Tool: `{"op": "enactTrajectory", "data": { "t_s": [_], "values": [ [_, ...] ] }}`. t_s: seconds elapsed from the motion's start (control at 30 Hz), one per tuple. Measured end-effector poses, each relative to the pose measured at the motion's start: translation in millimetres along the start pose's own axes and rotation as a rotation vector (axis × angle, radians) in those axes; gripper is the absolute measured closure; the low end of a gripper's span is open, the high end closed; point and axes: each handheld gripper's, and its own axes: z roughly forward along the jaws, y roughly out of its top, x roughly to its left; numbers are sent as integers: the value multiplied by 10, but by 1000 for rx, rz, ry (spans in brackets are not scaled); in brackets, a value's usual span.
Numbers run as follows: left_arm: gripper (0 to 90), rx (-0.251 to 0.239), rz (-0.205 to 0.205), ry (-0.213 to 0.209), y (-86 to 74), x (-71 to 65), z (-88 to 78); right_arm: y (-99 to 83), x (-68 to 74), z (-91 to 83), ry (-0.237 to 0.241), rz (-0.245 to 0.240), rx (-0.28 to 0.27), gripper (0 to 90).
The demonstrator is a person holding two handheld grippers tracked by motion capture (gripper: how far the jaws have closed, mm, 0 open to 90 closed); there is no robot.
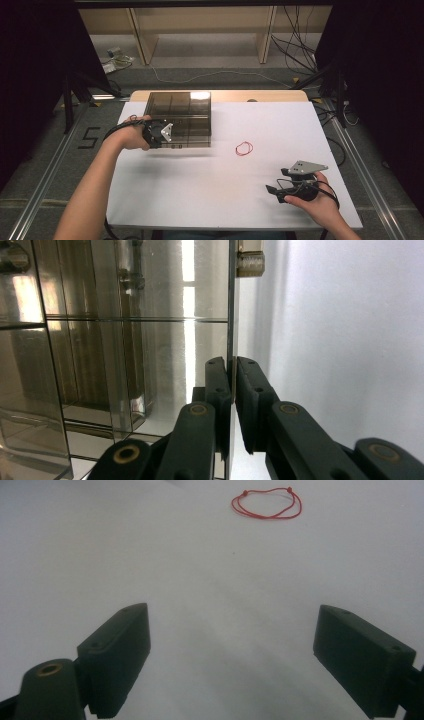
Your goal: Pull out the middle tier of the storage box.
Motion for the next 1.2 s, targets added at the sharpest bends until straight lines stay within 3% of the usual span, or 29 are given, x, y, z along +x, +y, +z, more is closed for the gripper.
{"op": "enactTrajectory", "data": {
  "t_s": [0.17, 0.6, 0.7, 0.83, 0.97, 1.2],
  "values": [
    [822, -23, -13, 17, -1, -5, -39, -1, -1, -6, -2, 2, -1, 159],
    [799, -17, -35, 32, -57, -24, -21, 0, 1, -4, 0, 3, 0, 159],
    [775, -27, -45, 51, -60, -31, -36, -1, -1, -7, -1, 1, -1, 159],
    [695, -54, -110, 75, -67, -45, -74, 0, 2, -4, 0, 3, 0, 159],
    [629, -42, -141, 101, -69, -79, -101, 2, 1, -2, 0, -1, 0, 159],
    [425, -115, -263, 176, -97, -131, -185, 2, 4, -4, -1, -1, -1, 159]
  ]
}}
